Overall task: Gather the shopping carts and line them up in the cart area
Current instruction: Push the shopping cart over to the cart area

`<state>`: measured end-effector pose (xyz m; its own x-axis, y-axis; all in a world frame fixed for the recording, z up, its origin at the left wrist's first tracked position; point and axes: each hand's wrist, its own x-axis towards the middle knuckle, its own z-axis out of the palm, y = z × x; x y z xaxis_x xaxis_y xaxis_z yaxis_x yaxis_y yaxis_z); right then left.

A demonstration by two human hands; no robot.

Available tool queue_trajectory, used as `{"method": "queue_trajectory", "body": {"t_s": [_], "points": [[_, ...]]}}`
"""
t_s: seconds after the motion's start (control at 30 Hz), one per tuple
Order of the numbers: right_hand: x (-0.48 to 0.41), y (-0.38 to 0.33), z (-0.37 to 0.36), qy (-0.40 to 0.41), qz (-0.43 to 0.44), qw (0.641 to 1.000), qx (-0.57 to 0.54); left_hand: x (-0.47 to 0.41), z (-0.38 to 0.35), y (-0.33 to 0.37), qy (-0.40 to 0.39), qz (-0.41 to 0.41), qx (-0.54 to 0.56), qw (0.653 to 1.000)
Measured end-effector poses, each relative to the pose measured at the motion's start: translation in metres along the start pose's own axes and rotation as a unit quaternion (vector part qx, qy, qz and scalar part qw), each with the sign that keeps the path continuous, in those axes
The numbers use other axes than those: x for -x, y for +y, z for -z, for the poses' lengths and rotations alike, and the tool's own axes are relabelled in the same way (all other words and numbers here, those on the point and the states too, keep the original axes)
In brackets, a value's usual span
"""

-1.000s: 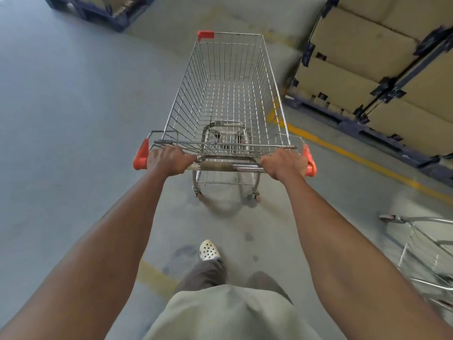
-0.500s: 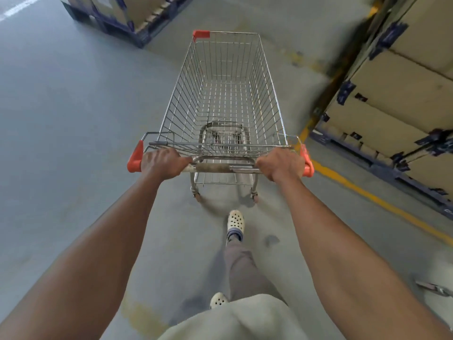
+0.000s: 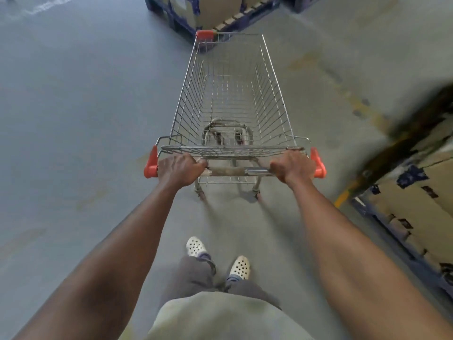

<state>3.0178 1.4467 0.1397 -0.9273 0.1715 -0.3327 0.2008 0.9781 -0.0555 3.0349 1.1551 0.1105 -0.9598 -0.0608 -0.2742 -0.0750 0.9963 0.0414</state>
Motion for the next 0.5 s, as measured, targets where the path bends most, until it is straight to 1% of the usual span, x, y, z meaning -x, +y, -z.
{"method": "queue_trajectory", "body": {"t_s": [0.17,0.33,0.5], "points": [[-0.063,-0.065,0.017,0.000,0.001,1.000,0.003,-0.051,0.023,-0.037,0.008,0.035,0.001,0.999],[-0.104,-0.151,0.029,0.015,0.040,0.999,-0.029,-0.105,0.046,-0.106,0.014,0.051,-0.003,0.999],[-0.139,-0.244,0.037,0.012,0.066,0.998,-0.015,-0.144,0.064,-0.182,0.009,0.083,0.007,0.997]]}}
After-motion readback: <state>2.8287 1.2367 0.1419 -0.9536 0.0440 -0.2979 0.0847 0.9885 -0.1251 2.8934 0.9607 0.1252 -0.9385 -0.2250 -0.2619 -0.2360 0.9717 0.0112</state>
